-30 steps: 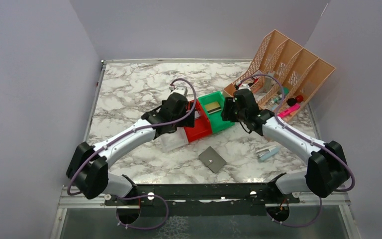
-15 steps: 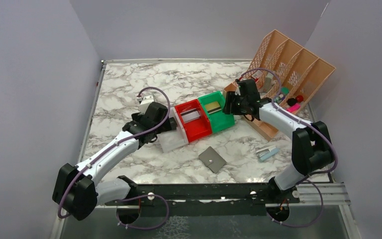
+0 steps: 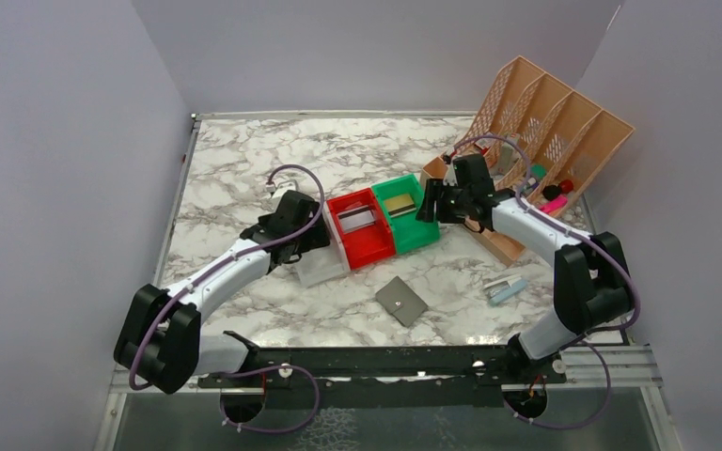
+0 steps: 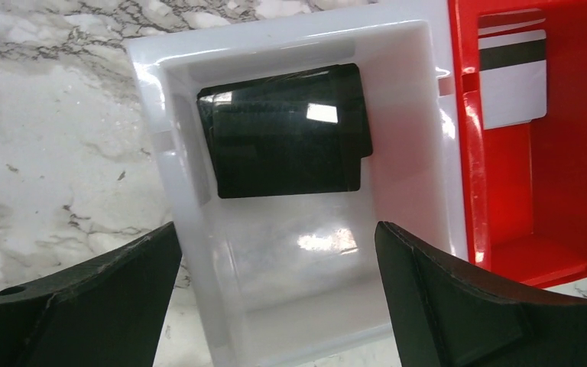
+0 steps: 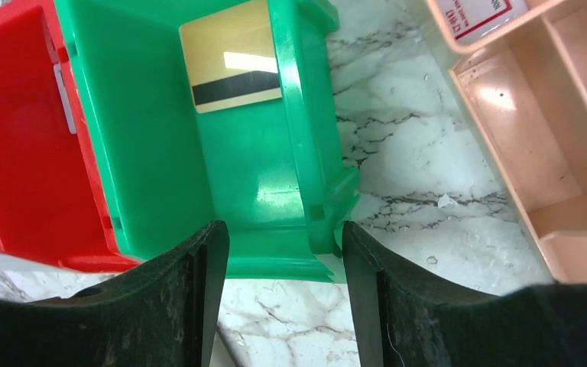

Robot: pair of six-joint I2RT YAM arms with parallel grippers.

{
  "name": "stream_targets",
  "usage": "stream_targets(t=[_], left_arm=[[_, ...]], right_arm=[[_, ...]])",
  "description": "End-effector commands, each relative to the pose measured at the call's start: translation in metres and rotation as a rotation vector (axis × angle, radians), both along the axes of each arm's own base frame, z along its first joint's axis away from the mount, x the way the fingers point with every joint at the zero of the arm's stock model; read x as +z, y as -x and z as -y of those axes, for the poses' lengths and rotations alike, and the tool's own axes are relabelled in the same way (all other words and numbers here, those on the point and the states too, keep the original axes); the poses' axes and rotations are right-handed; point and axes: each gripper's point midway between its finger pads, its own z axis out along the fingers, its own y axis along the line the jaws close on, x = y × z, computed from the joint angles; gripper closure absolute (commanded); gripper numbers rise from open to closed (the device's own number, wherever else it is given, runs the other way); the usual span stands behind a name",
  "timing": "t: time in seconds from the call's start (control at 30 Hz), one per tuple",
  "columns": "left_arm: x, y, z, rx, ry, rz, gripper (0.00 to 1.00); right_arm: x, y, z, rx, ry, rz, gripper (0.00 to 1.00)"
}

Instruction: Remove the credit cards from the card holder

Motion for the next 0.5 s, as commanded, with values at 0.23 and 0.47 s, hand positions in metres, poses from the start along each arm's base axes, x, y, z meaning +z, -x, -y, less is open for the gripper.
stream_targets(t=[0.23, 0.47], left_arm=[[0.015, -0.036, 0.025, -0.099, 0.036, 0.090, 0.02], [0.015, -0.043, 0.025, -0.087, 0.019, 0.087, 0.02]], right_arm=[[0.005, 0.044, -0.005, 0.042, -0.095, -0.048, 0.39], [0.002, 0.045, 0.017, -0.032, -0.006, -0.029, 0.37]])
